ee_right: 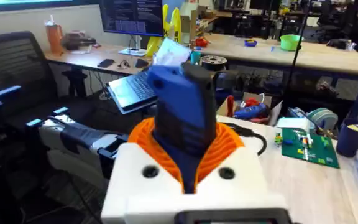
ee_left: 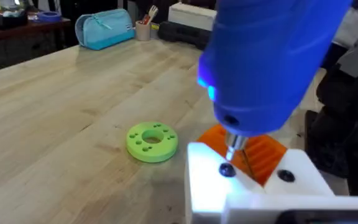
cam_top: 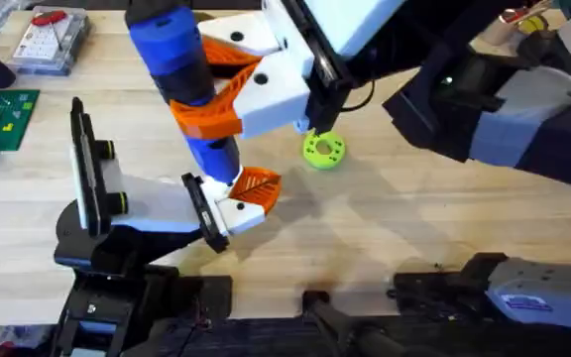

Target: Pick up the gripper from the table and insert it into the empty holder that is missing its gripper. Then pick up a screw, insert it into the mounting hole, and use the screwdriver to tighten it. Finally, clean up the table by picking up the vegetable and placing it into the bucket.

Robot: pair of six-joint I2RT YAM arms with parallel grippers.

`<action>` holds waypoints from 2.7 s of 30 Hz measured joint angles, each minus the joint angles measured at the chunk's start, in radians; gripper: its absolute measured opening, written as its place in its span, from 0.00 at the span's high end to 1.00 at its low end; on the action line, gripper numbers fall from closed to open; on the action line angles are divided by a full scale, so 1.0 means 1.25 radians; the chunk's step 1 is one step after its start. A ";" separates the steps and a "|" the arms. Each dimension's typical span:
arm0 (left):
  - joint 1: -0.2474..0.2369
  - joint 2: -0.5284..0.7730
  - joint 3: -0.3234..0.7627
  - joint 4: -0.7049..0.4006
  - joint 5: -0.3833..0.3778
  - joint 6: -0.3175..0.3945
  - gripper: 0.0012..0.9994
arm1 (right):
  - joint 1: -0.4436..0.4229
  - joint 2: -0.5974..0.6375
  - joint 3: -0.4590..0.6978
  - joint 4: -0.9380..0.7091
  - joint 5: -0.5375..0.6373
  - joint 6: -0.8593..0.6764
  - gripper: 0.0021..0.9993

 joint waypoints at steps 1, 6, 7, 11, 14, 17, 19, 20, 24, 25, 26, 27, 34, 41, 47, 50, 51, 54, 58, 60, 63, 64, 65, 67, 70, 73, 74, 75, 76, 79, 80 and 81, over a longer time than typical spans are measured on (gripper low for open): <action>0.000 0.000 0.000 0.000 0.000 0.000 0.98 | 0.000 0.000 0.000 0.000 0.000 0.000 0.95; 0.000 0.000 0.000 0.000 0.000 0.000 0.98 | 0.000 0.000 0.000 0.000 0.000 -0.001 0.95; 0.000 0.000 0.000 0.000 0.000 0.000 0.98 | 0.000 0.000 0.000 0.000 0.000 -0.001 0.95; 0.000 0.000 0.000 0.000 0.000 0.000 0.98 | 0.000 0.000 -0.007 0.000 0.003 -0.003 0.95; 0.000 0.000 0.000 0.000 0.000 0.000 0.98 | 0.000 0.000 -0.014 0.000 0.004 -0.003 0.95; 0.000 0.000 0.000 0.000 0.000 0.000 0.98 | 0.000 0.000 -0.016 0.001 0.011 -0.004 0.95; 0.000 0.000 0.000 0.000 0.000 0.000 0.98 | 0.000 0.000 -0.016 0.000 0.014 -0.005 0.95; 0.000 0.000 0.000 0.000 0.000 0.000 0.98 | 0.000 0.000 -0.016 0.000 0.015 -0.006 0.95; 0.000 0.000 0.000 0.000 0.000 0.000 0.98 | 0.000 0.000 -0.016 0.000 0.016 -0.006 0.95; 0.000 0.000 0.000 0.000 0.000 0.000 0.98 | 0.000 0.000 -0.016 0.000 0.016 -0.006 0.95; 0.000 0.000 0.000 0.000 0.000 0.000 0.98 | 0.000 0.000 -0.016 0.000 0.016 -0.006 0.95; 0.000 0.000 0.000 0.000 0.000 0.000 0.98 | 0.000 0.000 -0.016 0.000 0.016 -0.006 0.95; 0.000 0.000 0.000 0.000 0.000 0.000 0.98 | 0.000 0.000 -0.016 0.000 0.016 -0.006 0.95; 0.000 0.000 0.000 0.000 0.000 0.000 0.98 | 0.000 0.000 -0.016 0.000 0.016 -0.006 0.95; 0.000 0.000 0.000 0.000 0.000 0.000 0.98 | 0.000 0.000 -0.017 0.000 0.016 -0.006 0.95; 0.000 0.000 0.000 0.000 0.000 0.000 0.98 | 0.000 0.000 -0.017 0.000 0.016 -0.006 0.95; 0.000 0.000 0.000 0.000 0.000 0.000 0.98 | 0.000 0.000 -0.017 0.000 0.016 -0.006 0.95; 0.000 0.000 0.000 0.000 0.000 0.000 0.98 | 0.000 0.000 -0.017 0.000 0.016 -0.006 0.95; 0.000 0.000 0.000 0.000 0.000 0.000 0.98 | 0.000 0.000 -0.017 -0.001 0.016 -0.006 0.95; 0.000 0.000 0.000 0.000 0.000 0.000 0.98 | 0.000 0.000 -0.017 -0.006 0.016 -0.006 0.95; 0.000 0.000 0.000 0.000 0.000 0.000 0.98 | 0.000 0.000 -0.018 -0.017 0.018 -0.006 0.95; 0.000 0.000 0.000 0.000 0.000 0.000 0.98 | 0.000 0.000 -0.018 -0.020 0.018 -0.006 0.95; 0.000 0.000 0.000 0.000 0.001 0.000 0.98 | 0.000 0.000 -0.018 -0.024 0.018 -0.006 0.95; 0.000 0.000 0.000 0.000 0.001 0.000 0.98 | 0.000 0.000 -0.018 -0.028 0.020 -0.006 0.95; 0.000 0.000 0.000 0.000 0.001 0.000 0.98 | 0.000 0.000 -0.018 -0.029 0.021 -0.006 0.95; 0.000 0.000 0.000 0.000 0.001 0.000 0.98 | 0.000 0.000 -0.018 -0.030 0.021 -0.006 0.95; 0.000 0.000 0.000 0.000 0.001 0.000 0.98 | 0.000 0.000 -0.018 -0.030 0.021 -0.006 0.95; 0.000 0.000 0.000 0.000 0.001 0.000 0.98 | 0.000 0.000 -0.018 -0.030 0.021 -0.006 0.95; 0.000 0.000 0.000 0.000 0.001 0.000 0.98 | 0.000 0.000 -0.018 -0.030 0.021 -0.006 0.95; 0.000 0.000 0.000 0.000 0.001 0.000 0.98 | 0.000 0.000 -0.018 -0.030 0.021 -0.006 0.95; 0.000 0.000 0.000 0.000 0.001 0.000 0.98 | 0.000 0.000 -0.018 -0.030 0.021 -0.006 0.95; 0.000 0.000 0.000 0.000 0.001 0.000 0.98 | 0.000 0.000 -0.018 -0.029 0.021 -0.006 0.95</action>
